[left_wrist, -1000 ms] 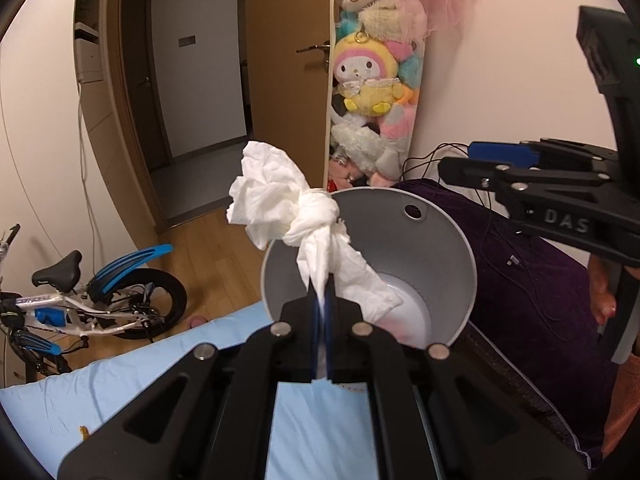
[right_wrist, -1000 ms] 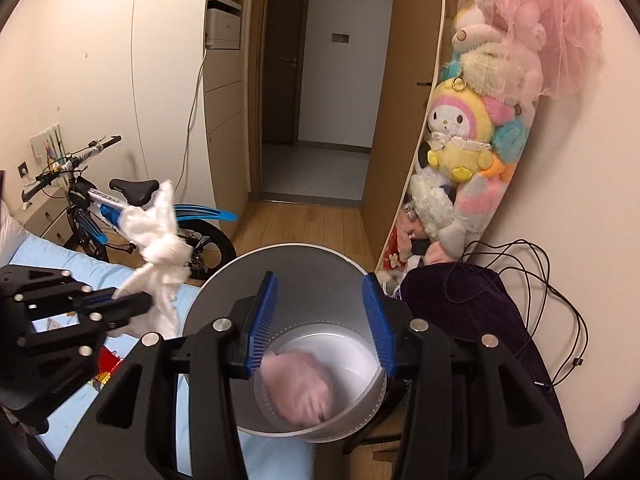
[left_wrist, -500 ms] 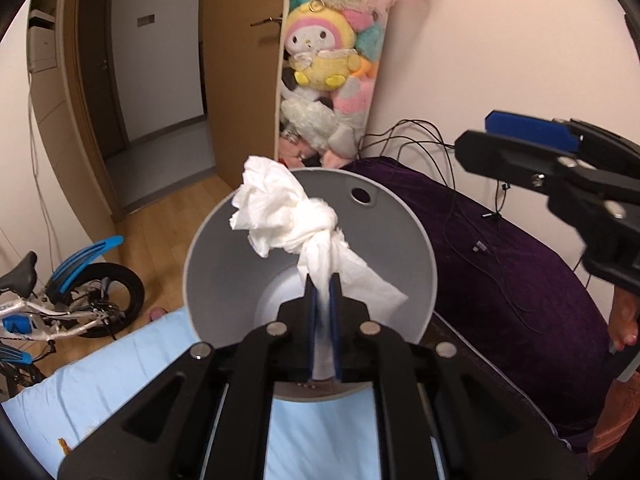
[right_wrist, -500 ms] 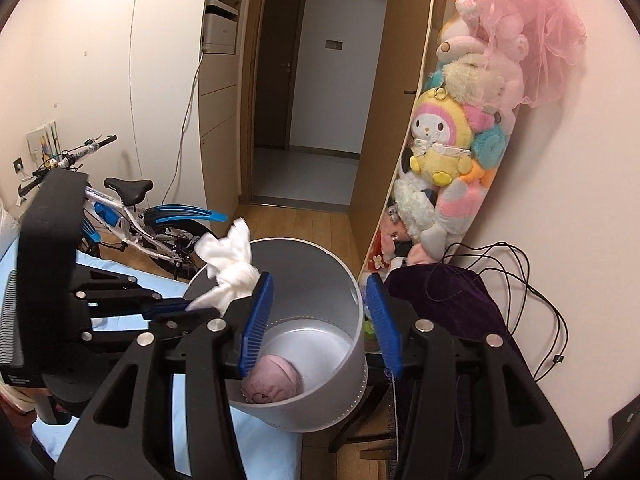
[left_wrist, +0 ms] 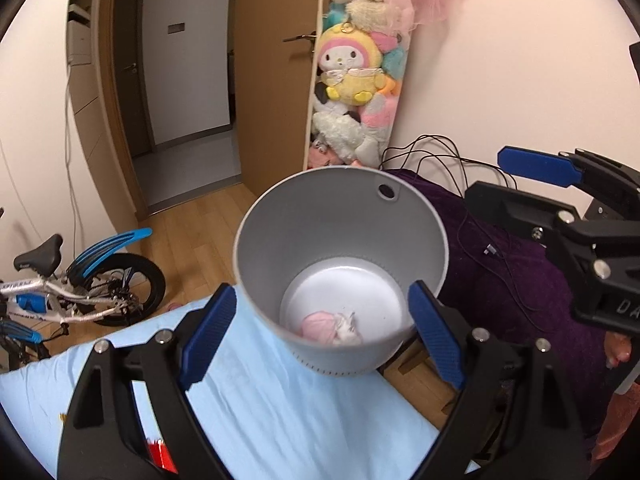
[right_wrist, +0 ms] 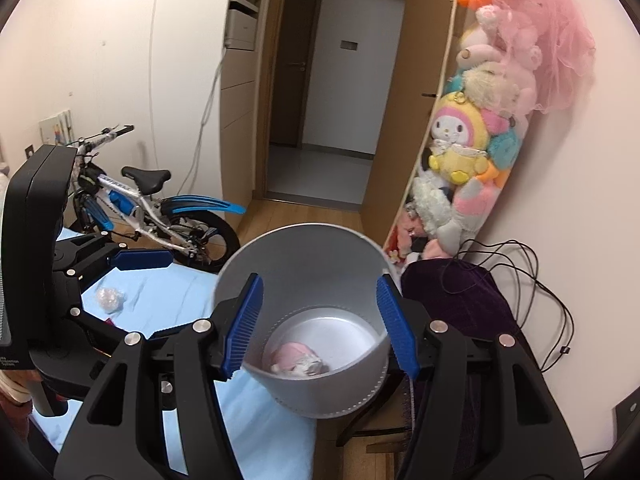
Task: Collect trash
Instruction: 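Move both open tools back over the items on the bed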
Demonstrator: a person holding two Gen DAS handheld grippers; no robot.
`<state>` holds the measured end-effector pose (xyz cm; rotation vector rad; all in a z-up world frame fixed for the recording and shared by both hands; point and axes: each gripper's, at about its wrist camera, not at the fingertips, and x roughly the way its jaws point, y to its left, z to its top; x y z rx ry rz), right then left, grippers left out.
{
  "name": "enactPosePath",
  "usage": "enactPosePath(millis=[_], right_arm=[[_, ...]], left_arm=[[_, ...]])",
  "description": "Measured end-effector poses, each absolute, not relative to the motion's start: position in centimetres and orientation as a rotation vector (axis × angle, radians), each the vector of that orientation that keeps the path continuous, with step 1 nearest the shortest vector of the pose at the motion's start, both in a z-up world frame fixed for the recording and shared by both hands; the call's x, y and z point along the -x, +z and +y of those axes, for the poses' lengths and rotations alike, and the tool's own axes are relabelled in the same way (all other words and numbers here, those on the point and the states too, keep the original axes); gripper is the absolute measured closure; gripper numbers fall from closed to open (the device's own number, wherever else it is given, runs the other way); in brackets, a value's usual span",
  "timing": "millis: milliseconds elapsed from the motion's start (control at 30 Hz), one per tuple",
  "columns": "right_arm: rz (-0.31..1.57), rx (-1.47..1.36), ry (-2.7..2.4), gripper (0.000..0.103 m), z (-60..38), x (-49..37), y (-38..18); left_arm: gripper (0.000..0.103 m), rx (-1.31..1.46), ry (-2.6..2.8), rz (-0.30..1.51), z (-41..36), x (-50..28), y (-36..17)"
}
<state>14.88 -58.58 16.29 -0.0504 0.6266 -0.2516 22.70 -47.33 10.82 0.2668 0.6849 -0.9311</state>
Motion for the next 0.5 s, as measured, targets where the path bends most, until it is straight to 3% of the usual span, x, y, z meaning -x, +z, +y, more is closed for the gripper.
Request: enactPosePath(millis=[133,500], right_arm=[[0.616,0.063,-0.193,0.036,-55.1,-14.7,15.1],[0.647,0.056,0.065,0.036,-42.2,-15.2,9.7]], left_arm=[[0.015,-0.248,-0.876,0.691,-43.7,-22.4,10.1],[0.015,-0.185,-0.607,0.724,-29.1,-20.8,6.0]])
